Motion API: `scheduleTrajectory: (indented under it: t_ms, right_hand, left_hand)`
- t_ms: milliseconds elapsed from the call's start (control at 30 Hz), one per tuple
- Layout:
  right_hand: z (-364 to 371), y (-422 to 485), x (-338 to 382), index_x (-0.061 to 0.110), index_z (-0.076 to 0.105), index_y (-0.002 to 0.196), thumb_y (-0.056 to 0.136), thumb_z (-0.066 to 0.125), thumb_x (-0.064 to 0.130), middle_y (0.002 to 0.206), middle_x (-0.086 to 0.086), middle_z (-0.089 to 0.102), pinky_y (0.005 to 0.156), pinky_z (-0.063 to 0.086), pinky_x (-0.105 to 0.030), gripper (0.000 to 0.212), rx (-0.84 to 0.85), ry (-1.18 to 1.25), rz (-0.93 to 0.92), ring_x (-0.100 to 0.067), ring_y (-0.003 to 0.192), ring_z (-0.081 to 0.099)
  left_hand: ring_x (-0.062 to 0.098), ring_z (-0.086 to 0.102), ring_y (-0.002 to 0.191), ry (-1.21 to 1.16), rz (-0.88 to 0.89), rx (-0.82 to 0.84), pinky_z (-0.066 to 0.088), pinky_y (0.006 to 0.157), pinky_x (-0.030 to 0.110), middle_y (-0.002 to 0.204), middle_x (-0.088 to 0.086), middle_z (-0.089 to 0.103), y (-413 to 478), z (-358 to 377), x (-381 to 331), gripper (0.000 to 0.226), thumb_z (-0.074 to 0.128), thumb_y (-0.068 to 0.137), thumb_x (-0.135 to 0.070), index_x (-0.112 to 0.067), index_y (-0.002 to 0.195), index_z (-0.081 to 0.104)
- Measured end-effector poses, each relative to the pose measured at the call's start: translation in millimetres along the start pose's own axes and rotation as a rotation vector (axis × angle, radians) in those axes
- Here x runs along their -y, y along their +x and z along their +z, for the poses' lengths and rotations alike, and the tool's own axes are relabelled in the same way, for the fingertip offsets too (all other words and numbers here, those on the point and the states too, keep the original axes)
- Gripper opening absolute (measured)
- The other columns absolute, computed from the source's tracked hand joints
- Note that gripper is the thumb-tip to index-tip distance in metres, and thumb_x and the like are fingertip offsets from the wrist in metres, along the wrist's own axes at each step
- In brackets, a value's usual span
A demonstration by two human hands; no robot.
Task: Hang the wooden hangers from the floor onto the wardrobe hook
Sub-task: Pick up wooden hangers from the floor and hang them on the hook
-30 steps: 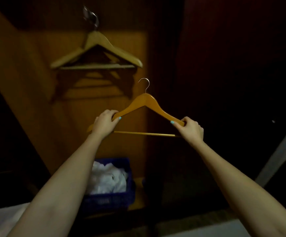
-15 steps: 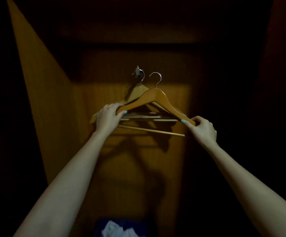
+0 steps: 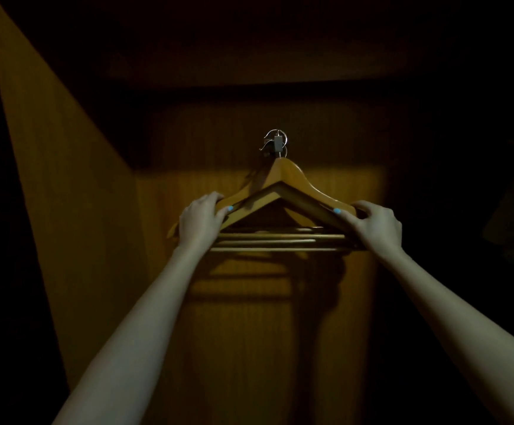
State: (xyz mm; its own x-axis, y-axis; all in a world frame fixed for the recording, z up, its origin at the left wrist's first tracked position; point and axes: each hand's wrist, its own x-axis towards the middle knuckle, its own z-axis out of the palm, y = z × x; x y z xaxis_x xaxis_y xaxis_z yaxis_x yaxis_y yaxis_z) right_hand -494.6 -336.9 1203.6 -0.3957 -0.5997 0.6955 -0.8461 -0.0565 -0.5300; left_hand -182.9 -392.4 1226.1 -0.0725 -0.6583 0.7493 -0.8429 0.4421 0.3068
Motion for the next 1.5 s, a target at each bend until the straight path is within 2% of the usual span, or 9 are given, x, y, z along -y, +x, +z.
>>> scheduleTrajectory:
  t_ms: [167,333,567,767,933,1000,1100,1267,1500]
  right_hand:
    - [8,1,-5,0.015,0.065,0.119,0.083,0.059,0.058,0.123,-0.014,0.059,0.092,0.050,-0.047,0.056,-0.016,-0.088,-0.052,-0.030,0.116,0.054]
    - [7,-8,-11,0.011,0.066,0.118,0.084,0.062,0.051,0.108,-0.011,0.056,0.080,0.043,-0.033,0.053,-0.063,-0.106,-0.086,-0.025,0.105,0.051]
    - [6,-16,-5,0.013,0.064,0.120,0.085,0.060,0.054,0.111,-0.011,0.057,0.088,0.048,-0.039,0.054,-0.079,-0.099,-0.057,-0.026,0.107,0.052]
    - [4,-16,2,0.011,0.064,0.120,0.086,0.055,0.056,0.115,-0.014,0.060,0.090,0.050,-0.042,0.057,-0.033,-0.180,-0.047,-0.029,0.110,0.054]
    - [-2,-12,6,0.009,0.064,0.119,0.086,0.054,0.058,0.111,-0.015,0.063,0.087,0.052,-0.043,0.059,-0.022,-0.221,-0.047,-0.030,0.105,0.058]
    - [-3,-11,6,0.010,0.063,0.121,0.087,0.053,0.058,0.112,-0.016,0.063,0.089,0.050,-0.045,0.060,-0.011,-0.236,-0.043,-0.031,0.105,0.058]
    - [-3,-11,7,0.010,0.062,0.121,0.087,0.052,0.059,0.114,-0.016,0.062,0.091,0.049,-0.047,0.061,0.011,-0.255,-0.023,-0.032,0.107,0.058]
    - [-7,-16,11,0.009,0.060,0.123,0.088,0.053,0.056,0.115,-0.015,0.062,0.090,0.052,-0.048,0.059,0.010,-0.224,-0.020,-0.031,0.106,0.060]
    - [-8,-20,11,0.008,0.061,0.117,0.089,0.054,0.054,0.106,-0.013,0.067,0.085,0.054,-0.047,0.054,0.021,-0.220,-0.034,-0.028,0.096,0.064]
  left_hand:
    - [0.025,0.059,0.110,-0.009,-0.014,-0.023,0.046,0.090,0.041,0.121,0.003,0.063,-8,11,10,0.036,0.054,0.094,-0.033,-0.018,0.127,0.055]
    - [0.025,0.060,0.106,0.016,0.017,-0.037,0.047,0.087,0.041,0.118,0.004,0.064,-12,11,10,0.037,0.053,0.094,-0.035,-0.018,0.127,0.055]
    - [0.026,0.059,0.109,-0.018,0.023,-0.018,0.046,0.089,0.042,0.121,0.004,0.063,-16,11,8,0.036,0.051,0.095,-0.035,-0.019,0.128,0.052]
    - [0.028,0.059,0.107,0.028,0.021,0.073,0.045,0.085,0.043,0.119,0.005,0.063,-9,8,13,0.040,0.047,0.096,-0.041,-0.019,0.129,0.050]
    - [0.028,0.060,0.093,0.022,0.017,0.183,0.042,0.072,0.038,0.100,0.005,0.063,-3,4,12,0.041,0.049,0.095,-0.041,-0.019,0.129,0.051]
    - [0.029,0.060,0.096,0.004,0.018,0.193,0.044,0.074,0.039,0.106,0.006,0.064,-6,8,13,0.040,0.049,0.095,-0.039,-0.021,0.131,0.049]
    - [0.029,0.060,0.104,-0.004,0.008,0.165,0.047,0.082,0.043,0.117,0.005,0.063,-10,14,14,0.039,0.053,0.094,-0.032,-0.021,0.131,0.048]
    - [0.031,0.062,0.103,0.025,0.033,0.009,0.049,0.085,0.045,0.113,0.006,0.065,-17,15,14,0.035,0.058,0.091,-0.027,-0.020,0.124,0.054]
    - [0.035,0.058,0.097,0.252,0.146,0.082,0.045,0.067,0.041,0.104,0.014,0.062,-11,19,20,0.039,0.067,0.085,-0.023,-0.011,0.116,0.046]
